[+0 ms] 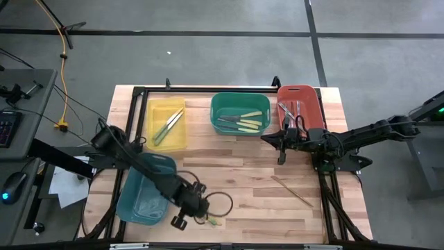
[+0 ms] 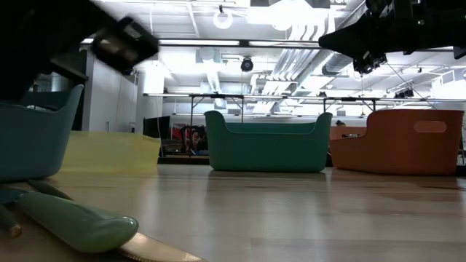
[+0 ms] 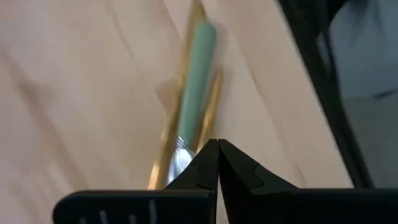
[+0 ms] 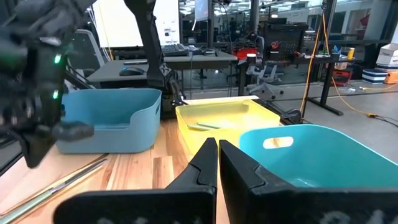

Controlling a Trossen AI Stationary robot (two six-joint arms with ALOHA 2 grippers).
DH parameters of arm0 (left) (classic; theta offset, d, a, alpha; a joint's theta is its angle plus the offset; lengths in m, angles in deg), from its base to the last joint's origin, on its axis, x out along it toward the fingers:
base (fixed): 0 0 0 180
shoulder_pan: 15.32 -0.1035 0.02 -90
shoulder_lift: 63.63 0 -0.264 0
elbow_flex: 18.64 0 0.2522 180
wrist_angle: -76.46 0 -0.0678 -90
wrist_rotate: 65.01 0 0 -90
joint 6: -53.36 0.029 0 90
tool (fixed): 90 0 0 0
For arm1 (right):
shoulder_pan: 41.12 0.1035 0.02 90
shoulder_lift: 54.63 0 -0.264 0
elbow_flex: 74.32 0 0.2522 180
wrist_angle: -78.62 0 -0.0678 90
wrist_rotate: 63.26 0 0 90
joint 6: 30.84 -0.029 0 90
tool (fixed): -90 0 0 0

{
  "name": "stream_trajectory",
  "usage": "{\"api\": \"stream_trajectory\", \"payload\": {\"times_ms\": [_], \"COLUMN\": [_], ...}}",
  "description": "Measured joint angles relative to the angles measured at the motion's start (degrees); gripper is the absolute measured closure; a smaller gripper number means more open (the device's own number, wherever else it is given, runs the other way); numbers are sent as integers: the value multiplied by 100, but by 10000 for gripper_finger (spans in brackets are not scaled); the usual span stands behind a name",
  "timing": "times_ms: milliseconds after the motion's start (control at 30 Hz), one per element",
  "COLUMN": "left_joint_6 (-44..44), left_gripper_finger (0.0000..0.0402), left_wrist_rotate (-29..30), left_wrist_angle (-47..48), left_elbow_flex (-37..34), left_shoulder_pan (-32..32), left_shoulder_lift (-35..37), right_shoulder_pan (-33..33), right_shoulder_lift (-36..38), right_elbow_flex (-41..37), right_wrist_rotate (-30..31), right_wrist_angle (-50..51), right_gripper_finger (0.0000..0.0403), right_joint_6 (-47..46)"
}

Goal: Sort silverware by color (type)
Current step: Put the green knife into the yellow bin

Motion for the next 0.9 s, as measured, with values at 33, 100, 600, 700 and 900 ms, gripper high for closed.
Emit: {"api": "stream_trajectory", "payload": {"times_ms": [33,100,600,700,900], "left_joint_6": [-38,-104,-28,55,113], "left_gripper_finger": [401,401,401,401,401], "left_wrist_rotate": [4,61,232,258,459], "left_wrist_angle": [4,-2,29,11,-137], "left_elbow_flex": [-2,-4,-4,-4,-4], "left_shoulder_pan": [49,123,141,141,141], "left_shoulder_lift": [-118,-291,-691,-787,-829], "right_shoulder_pan": [0,0,2,1,2], "right_shoulder_lift": [-1,0,0,0,0], "right_elbow_flex": [0,0,0,0,0], "right_wrist_rotate": [-1,-1,-1,-1,-1], "right_wrist_angle": [5,-4,-3,-4,-1], "right_gripper_finger": [403,403,403,403,403], "right_joint_6": [-18,-97,-96,-98,-96]}}
